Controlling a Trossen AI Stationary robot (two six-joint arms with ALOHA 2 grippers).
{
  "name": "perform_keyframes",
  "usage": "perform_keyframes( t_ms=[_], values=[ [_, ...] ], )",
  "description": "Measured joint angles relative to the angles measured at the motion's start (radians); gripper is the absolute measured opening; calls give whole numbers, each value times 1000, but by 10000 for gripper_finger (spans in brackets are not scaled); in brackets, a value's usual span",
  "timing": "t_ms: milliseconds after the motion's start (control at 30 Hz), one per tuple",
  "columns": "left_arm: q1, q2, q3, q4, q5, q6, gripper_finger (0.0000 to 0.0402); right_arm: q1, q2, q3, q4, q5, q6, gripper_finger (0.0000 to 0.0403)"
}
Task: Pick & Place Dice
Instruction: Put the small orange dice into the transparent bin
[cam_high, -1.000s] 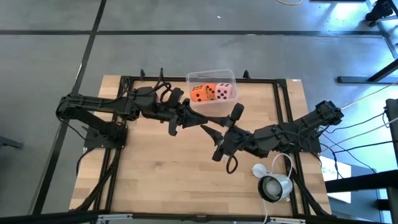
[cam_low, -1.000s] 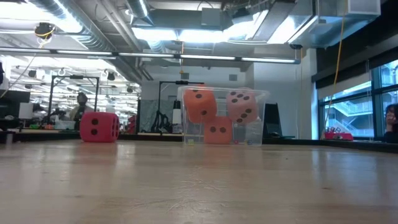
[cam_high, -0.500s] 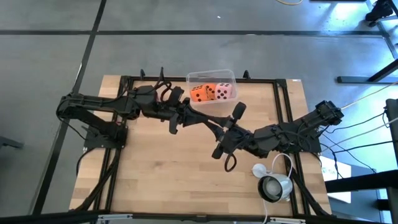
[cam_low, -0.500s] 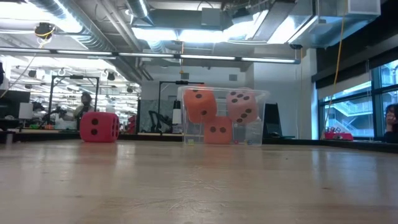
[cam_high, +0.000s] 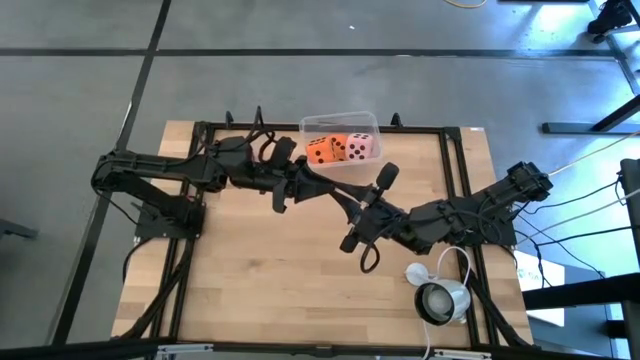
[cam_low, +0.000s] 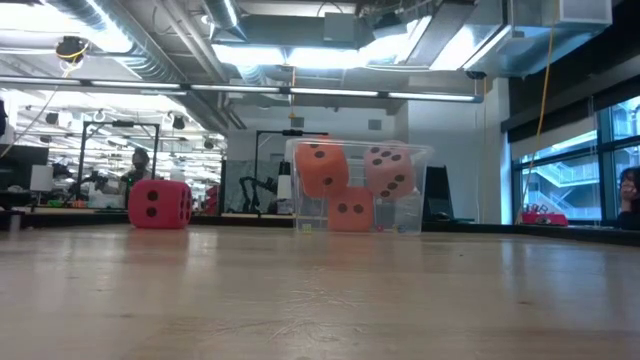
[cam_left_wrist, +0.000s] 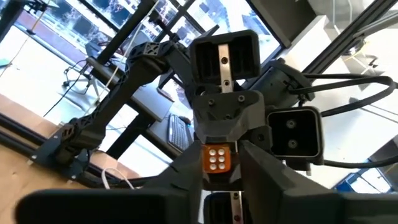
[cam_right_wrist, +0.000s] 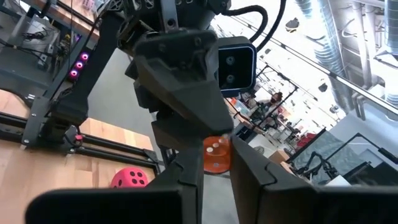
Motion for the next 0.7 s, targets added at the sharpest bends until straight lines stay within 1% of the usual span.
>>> perform_keyframes(
  t_ms=[67,200,367,467,600,700],
  values=[
    [0,0,0,4,6,-4,112,2,0,0,2,2,0,48],
    [4,0,0,21,54,-5,152,10,0,0,6,3,0,48],
    [9,-3,0,27,59,-12,189,11,0,0,20,12,0,48],
    [18,-4,0,28,72,-12,199,11,0,0,44,37,-3,48],
    [40,-4,0,26,116,-11,199,11,-2,0,60,68,-15,48],
    [63,-6,0,20,186,-12,197,11,-3,0,80,112,-4,48]
  ],
)
